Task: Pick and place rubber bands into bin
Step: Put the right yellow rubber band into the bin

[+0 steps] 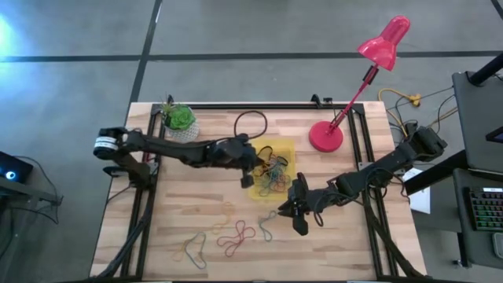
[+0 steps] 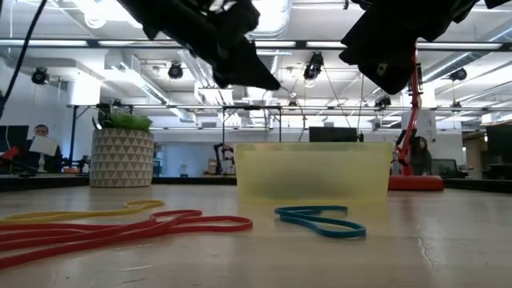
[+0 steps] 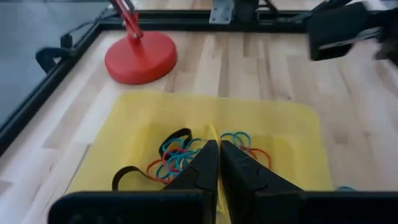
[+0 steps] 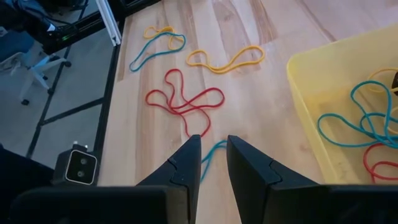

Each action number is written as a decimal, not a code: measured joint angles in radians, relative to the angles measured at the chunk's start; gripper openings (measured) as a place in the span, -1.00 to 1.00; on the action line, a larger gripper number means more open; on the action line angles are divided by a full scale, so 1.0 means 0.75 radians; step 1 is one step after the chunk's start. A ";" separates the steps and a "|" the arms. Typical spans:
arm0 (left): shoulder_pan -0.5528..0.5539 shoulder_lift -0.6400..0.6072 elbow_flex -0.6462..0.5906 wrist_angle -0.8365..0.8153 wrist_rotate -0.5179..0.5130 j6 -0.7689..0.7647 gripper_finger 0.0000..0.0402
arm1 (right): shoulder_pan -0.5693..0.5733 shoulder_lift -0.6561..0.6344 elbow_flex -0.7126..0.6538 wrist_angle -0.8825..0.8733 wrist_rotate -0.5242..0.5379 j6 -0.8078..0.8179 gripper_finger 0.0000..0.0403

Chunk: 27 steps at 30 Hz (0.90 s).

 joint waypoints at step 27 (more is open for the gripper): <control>0.035 0.119 0.049 -0.014 0.058 -0.001 -1.00 | 0.024 0.000 0.001 -0.003 -0.004 0.047 -0.66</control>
